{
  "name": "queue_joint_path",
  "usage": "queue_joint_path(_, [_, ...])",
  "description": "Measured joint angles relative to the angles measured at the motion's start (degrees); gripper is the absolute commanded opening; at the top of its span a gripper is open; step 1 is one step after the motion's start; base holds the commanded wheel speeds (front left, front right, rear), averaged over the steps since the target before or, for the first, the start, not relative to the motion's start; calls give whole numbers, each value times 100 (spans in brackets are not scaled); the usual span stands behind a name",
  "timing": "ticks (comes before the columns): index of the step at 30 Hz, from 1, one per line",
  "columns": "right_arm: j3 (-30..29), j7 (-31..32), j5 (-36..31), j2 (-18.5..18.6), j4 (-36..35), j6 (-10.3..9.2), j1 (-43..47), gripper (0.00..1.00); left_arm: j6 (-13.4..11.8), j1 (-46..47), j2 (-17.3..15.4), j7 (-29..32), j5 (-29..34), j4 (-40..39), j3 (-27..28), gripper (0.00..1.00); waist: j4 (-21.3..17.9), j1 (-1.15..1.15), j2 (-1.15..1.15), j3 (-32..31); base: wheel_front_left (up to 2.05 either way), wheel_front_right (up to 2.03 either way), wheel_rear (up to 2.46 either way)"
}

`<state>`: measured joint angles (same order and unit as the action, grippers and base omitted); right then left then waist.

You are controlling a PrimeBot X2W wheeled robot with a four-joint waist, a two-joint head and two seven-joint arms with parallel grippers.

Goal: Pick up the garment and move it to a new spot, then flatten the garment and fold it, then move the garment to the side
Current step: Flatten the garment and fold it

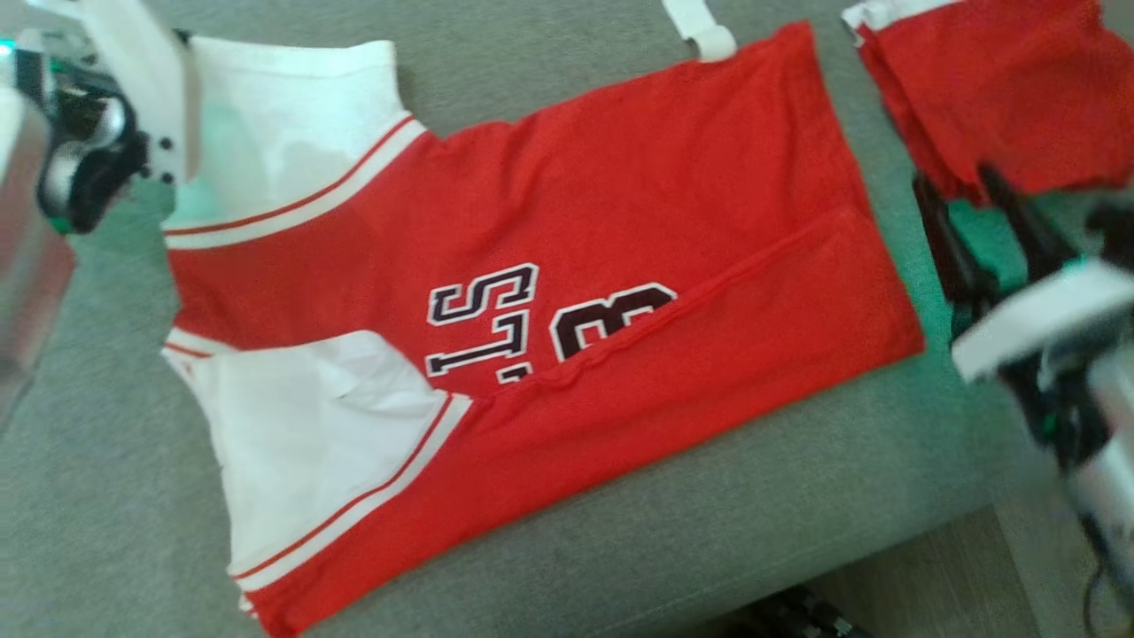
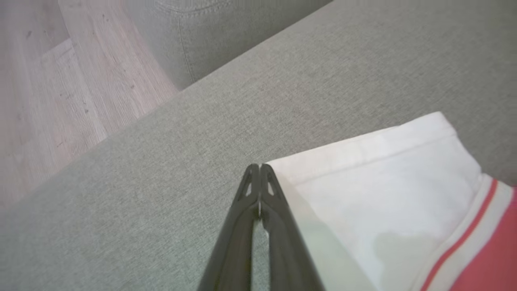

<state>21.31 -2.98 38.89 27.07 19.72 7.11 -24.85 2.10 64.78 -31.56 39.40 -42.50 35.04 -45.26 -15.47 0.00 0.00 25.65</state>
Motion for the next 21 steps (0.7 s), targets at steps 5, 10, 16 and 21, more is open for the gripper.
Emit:
queue_joint_path(5, [331, 743, 193, 40, 141, 0, -913, 100, 42, 122, 176, -268, 100, -15, -73, 0, 241, 0, 0, -29, 0, 0, 0])
queue_joint_path(10, [603, 1268, 446, -143, 739, 0, -1610, 100, 101, 281, 328, -380, 157, -7, -132, 0, 385, 0, 0, 9, 0, 0, 0])
queue_joint_path(16, [759, 1282, 565, -301, 1408, 0, -2235, 100, 163, 382, 431, -428, 223, 3, -221, 0, 464, 0, 0, 88, 0, 0, 0])
queue_joint_path(21, [1018, 1627, 1128, -292, 1624, 0, -2605, 100, 202, 480, 437, -443, 223, 24, -258, 0, 453, 1, 0, 167, 0, 0, 0])
